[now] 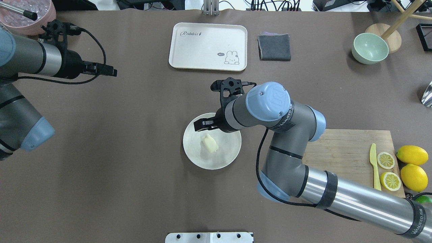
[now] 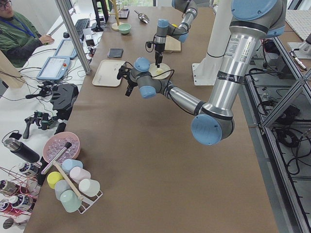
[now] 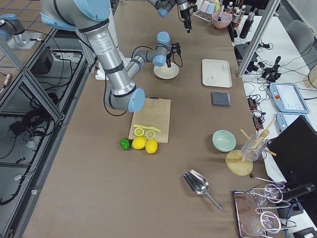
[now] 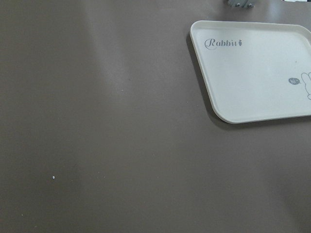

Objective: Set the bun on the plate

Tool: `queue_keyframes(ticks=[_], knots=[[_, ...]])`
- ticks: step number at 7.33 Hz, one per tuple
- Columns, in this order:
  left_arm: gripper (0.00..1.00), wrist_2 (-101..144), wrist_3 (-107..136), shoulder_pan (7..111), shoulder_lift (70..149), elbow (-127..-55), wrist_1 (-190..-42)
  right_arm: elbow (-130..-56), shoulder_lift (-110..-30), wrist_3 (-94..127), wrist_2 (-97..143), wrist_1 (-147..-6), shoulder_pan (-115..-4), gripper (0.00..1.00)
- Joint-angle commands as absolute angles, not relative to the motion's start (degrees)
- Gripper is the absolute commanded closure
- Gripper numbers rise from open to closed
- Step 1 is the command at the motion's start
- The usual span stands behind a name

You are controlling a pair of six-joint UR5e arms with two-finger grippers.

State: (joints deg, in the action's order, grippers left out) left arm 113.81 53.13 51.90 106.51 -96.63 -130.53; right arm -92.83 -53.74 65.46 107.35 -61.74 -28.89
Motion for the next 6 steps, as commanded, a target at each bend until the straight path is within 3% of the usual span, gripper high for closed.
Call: queue_keyframes(ticks=[1,3,6], knots=[[0.02,116.3,52.6,57.0,105.6,-95.2,-129.6,-94.0,-55.3,65.2,110.0,-62.5,-35.0,0.0],[0.02,130.6,41.3,70.2,105.4,-88.6,-128.8,-94.2,-57.0,62.2,116.0,-63.3,-41.8,0.0],[0.02,132.0,37.6,78.0,106.1,-81.7,-123.6,-94.2,-57.4,41.9,123.7,-77.1,-54.5,0.0]])
